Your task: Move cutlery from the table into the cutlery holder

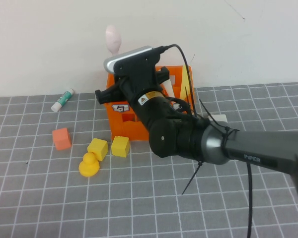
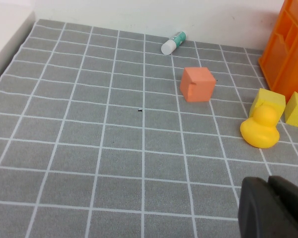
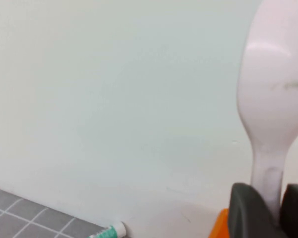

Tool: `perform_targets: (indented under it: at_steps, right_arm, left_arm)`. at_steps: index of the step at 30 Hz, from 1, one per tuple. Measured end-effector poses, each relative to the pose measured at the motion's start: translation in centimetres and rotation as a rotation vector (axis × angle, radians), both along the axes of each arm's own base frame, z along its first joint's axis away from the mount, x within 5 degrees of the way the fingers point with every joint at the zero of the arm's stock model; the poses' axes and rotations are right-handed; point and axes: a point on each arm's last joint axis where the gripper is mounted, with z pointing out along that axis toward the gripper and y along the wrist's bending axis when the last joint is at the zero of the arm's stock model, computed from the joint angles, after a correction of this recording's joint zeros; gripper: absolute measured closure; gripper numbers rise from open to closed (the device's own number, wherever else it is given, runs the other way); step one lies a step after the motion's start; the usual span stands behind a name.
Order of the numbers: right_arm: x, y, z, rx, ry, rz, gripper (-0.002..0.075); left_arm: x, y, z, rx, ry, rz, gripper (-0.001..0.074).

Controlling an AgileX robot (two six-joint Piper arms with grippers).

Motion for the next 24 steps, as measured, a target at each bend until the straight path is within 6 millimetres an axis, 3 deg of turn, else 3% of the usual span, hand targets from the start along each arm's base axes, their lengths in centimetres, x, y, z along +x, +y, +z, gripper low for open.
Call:
perform_targets:
  at_steps: [4, 10, 13, 16, 19, 23, 24]
  right_arm:
    - [0.4, 0.5, -0.4, -0.016, -0.014, 0.016, 0.0583]
    - [0.6, 0.7, -0.8, -0.030, 0.014, 0.033, 0.0400]
    - [0.5, 0.7, -0.4, -0.034, 0.032, 0.047, 0.0366]
    - [-0.3, 0.2, 1.9, -0.023, 0.057, 0.077, 0.0363]
    - [-2.2, -1.2, 5.8, 0.003, 0.050, 0.115, 0.0380]
    - [-6.1, -4.8, 10.9, 0.032, 0.000, 0.141, 0.0461]
    - [-7.0, -5.7, 11.1, 0.025, 0.011, 0.146, 0.0489]
  left_arm:
    - [0.0, 0.0, 0.0, 0.002, 0.000, -0.001, 0.0736]
    - [0.0, 0.0, 0.0, 0.002, 0.000, -0.001, 0.0736]
    - [0.0, 0.0, 0.0, 0.002, 0.000, -0.001, 0.0736]
    - [0.0, 0.0, 0.0, 0.002, 0.000, -0.001, 0.0736]
    - [0.0, 0.0, 0.0, 0.002, 0.000, -0.001, 0.0736]
    - [0.0, 0.0, 0.0, 0.002, 0.000, -0.001, 0.0736]
    - [0.0, 0.0, 0.0, 0.002, 0.000, -0.001, 0.0736]
